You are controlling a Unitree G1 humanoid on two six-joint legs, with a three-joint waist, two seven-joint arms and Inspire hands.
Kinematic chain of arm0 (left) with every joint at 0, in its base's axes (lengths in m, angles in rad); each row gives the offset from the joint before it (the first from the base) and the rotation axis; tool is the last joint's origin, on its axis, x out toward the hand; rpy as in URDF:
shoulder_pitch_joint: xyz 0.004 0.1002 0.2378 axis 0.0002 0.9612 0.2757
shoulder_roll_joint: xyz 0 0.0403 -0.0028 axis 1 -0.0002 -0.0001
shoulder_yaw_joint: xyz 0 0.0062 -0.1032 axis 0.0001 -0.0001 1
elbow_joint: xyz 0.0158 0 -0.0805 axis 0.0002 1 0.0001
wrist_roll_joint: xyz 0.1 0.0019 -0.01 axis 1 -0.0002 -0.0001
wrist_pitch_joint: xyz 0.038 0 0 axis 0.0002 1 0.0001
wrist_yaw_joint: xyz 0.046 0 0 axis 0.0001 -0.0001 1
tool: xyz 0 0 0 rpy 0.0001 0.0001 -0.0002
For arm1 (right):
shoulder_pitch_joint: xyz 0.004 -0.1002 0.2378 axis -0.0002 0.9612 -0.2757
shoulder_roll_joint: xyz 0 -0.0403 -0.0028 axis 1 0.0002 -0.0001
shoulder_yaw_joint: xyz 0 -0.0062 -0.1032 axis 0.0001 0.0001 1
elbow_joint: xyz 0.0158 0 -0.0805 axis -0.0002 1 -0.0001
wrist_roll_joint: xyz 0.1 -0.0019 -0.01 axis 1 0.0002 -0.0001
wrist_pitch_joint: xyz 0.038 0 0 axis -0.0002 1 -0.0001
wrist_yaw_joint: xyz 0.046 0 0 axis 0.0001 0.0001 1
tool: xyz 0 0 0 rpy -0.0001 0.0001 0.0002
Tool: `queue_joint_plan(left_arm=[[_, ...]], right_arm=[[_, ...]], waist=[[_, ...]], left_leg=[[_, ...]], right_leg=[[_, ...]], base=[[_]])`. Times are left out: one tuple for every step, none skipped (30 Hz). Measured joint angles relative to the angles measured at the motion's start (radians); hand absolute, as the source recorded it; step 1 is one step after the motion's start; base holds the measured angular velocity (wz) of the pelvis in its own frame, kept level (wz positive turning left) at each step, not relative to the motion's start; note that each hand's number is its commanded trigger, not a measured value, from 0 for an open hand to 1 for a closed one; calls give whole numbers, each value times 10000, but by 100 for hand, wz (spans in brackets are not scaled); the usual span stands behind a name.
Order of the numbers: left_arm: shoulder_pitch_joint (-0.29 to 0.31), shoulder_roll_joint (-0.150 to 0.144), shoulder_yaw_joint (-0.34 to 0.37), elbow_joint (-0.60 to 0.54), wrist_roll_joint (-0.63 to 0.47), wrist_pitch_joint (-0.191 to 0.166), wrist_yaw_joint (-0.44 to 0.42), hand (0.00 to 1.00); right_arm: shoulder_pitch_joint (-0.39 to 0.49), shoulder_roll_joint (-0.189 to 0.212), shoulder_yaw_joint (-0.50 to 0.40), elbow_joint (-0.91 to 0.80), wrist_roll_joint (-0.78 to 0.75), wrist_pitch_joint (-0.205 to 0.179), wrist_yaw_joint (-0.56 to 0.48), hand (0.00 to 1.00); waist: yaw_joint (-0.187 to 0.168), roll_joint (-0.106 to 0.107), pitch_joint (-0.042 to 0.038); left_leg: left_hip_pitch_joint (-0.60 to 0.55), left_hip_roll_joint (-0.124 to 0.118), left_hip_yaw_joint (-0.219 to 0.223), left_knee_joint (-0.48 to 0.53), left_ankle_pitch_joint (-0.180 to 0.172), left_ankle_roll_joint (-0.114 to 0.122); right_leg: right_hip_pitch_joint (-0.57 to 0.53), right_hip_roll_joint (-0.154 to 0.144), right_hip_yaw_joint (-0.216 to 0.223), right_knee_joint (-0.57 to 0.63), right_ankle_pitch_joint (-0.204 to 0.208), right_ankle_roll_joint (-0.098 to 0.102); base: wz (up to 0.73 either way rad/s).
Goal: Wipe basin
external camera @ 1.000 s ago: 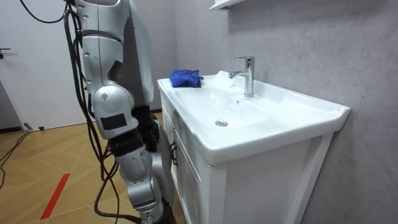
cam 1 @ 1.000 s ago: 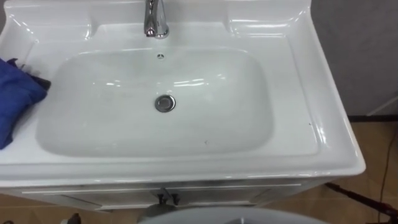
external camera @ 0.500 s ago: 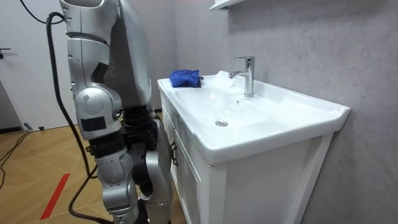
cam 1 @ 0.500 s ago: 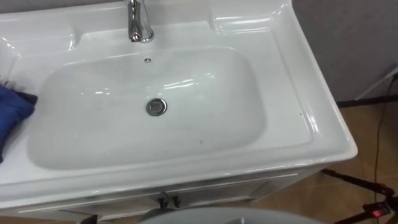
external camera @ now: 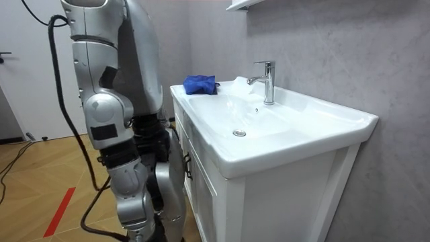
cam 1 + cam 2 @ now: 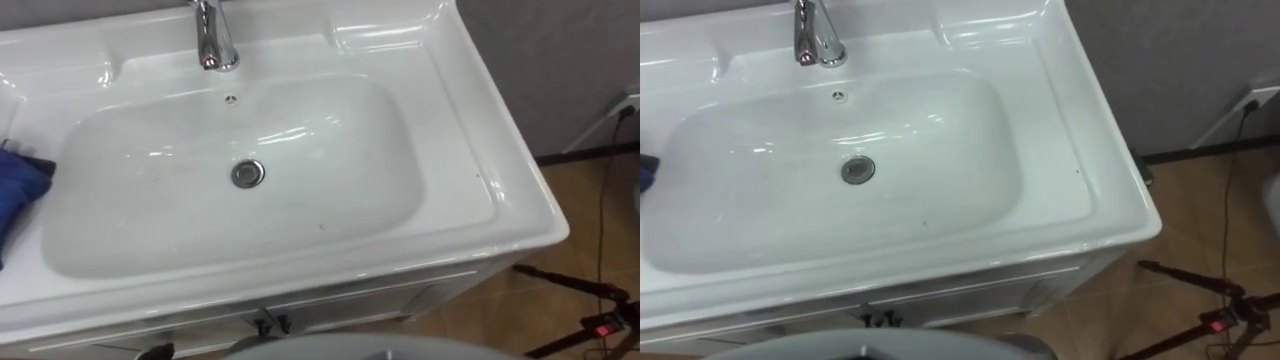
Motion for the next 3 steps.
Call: queue_joint_plan(left_arm=[[0,0,0,0,2,0,-2,0],[-1,0,0,0,3,0,-3,0],[1,0,2,0,68,0,-9,0]], right_arm=[[-25,0,0,0,0,0,-1,0],[-36,0,0,4,0,6,-1,0],[-41,0,-1,5,-1,5,0,0]], waist=[[-1,-7,-1],[0,-9,-1],[0,-10,-1]], left_leg=[[1,0,-1,0,0,0],[2,0,-2,1,0,0],[1,-2,-1,-2,0,0]], right_leg=[[1,0,0,0,0,0],[1,0,0,0,1,0],[5,-1,0,2,0,1]], base=[[0],[0],[0]])
